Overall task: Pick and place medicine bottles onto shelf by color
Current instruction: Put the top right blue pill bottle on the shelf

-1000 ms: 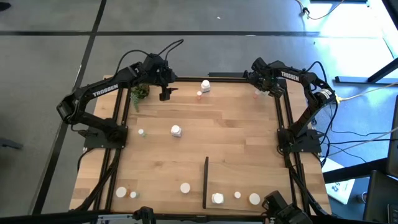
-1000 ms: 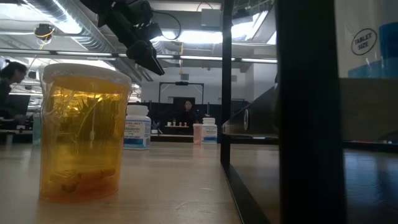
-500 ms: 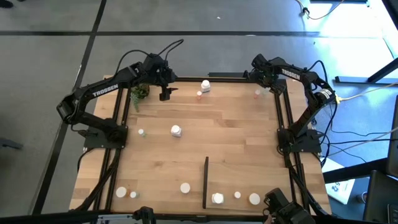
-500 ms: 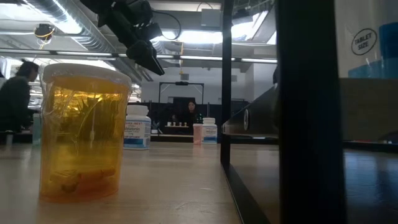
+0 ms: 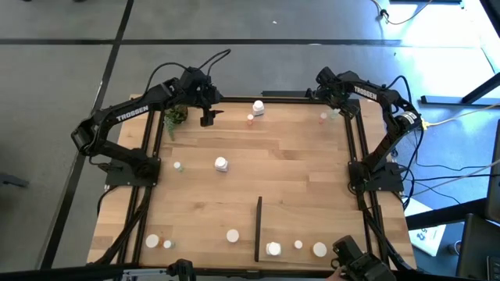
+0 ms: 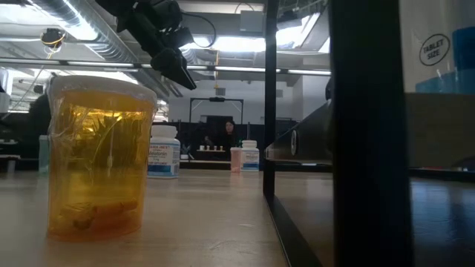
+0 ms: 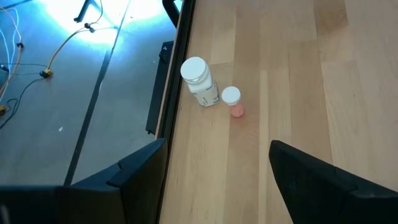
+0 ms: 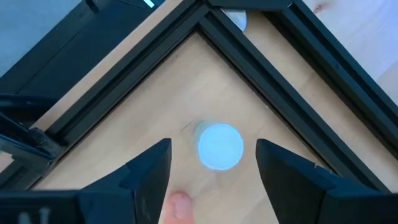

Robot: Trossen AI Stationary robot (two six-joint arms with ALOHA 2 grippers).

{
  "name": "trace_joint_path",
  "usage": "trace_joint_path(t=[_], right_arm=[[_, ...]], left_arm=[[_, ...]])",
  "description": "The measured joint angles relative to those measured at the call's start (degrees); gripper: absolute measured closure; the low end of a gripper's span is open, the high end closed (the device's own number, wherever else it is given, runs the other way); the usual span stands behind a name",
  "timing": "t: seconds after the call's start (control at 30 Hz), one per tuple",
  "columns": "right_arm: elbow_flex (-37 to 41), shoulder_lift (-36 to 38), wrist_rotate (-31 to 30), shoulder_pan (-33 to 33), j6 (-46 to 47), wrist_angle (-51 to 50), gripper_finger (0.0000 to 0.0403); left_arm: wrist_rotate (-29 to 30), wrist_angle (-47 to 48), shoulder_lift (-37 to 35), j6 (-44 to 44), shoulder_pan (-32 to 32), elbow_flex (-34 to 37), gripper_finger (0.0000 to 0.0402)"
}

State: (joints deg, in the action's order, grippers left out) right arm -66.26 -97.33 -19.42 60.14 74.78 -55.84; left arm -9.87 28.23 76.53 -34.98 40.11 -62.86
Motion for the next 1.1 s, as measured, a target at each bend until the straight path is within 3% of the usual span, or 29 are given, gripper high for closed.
trace_joint_path(t=[0.73,1.1], right_arm=[[0.1,-4.6,-0.7,0.0,2.5,-0.1,0.0169],[0.1,-4.6,-1.6,0.0,2.3,0.7,0.0255]], left_arm=[[0.0,0.0,0.0,0.0,0.0,0.0,0.0124],[0.0,0.0,0.0,0.0,0.0,0.0,0.0124]])
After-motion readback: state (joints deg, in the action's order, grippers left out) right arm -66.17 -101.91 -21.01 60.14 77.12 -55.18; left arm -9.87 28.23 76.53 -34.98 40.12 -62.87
